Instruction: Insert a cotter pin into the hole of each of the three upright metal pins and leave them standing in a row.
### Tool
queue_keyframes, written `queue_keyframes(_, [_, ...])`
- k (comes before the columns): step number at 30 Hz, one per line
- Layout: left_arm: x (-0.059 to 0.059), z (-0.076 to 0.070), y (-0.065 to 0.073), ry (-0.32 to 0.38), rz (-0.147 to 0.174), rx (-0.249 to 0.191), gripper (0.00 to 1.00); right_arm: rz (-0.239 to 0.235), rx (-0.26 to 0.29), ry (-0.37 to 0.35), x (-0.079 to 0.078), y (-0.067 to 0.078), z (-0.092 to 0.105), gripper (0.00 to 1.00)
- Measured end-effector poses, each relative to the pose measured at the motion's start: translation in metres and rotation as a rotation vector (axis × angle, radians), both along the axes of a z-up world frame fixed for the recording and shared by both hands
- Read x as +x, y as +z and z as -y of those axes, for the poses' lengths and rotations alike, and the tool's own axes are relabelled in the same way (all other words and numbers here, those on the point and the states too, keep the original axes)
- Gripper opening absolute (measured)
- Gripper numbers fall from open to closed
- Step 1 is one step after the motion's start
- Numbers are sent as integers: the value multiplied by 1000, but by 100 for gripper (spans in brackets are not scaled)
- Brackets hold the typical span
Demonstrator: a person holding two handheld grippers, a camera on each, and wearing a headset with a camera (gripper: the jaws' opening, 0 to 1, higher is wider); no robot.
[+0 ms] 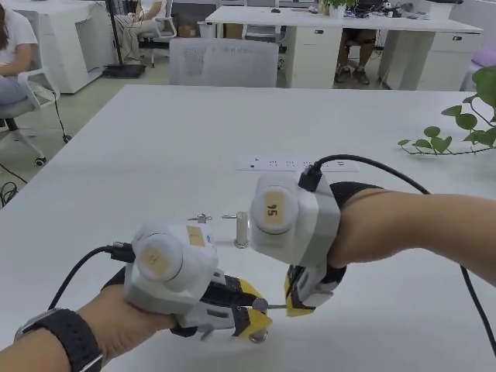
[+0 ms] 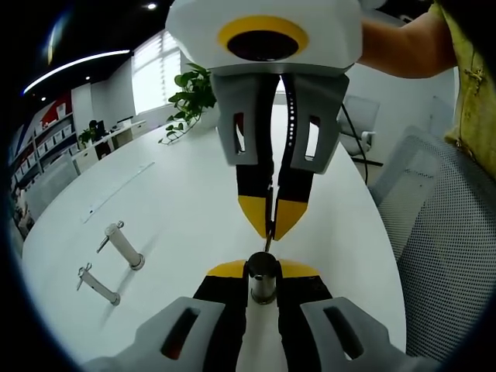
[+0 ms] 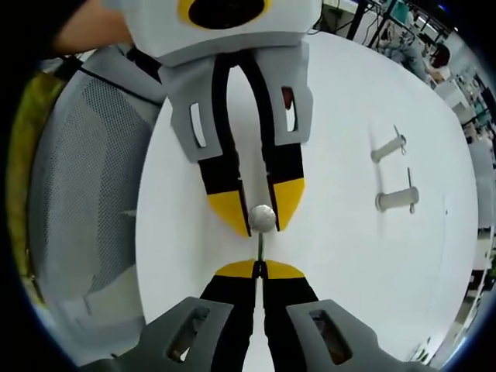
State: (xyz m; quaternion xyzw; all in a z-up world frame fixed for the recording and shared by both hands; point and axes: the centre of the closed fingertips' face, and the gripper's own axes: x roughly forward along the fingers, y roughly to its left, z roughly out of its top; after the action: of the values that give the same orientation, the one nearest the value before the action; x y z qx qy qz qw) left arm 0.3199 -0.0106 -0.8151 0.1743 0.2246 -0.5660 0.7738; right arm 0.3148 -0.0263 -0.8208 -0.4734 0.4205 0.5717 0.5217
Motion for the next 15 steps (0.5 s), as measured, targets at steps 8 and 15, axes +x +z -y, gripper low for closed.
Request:
queue_keyframes(8, [0, 1, 0, -2, -1, 1, 12, -4, 14, 8, 0, -1, -7, 2])
queue_keyframes(15, [1, 2, 0, -5, -2, 1, 12, -4, 25, 20, 0, -1, -11, 2])
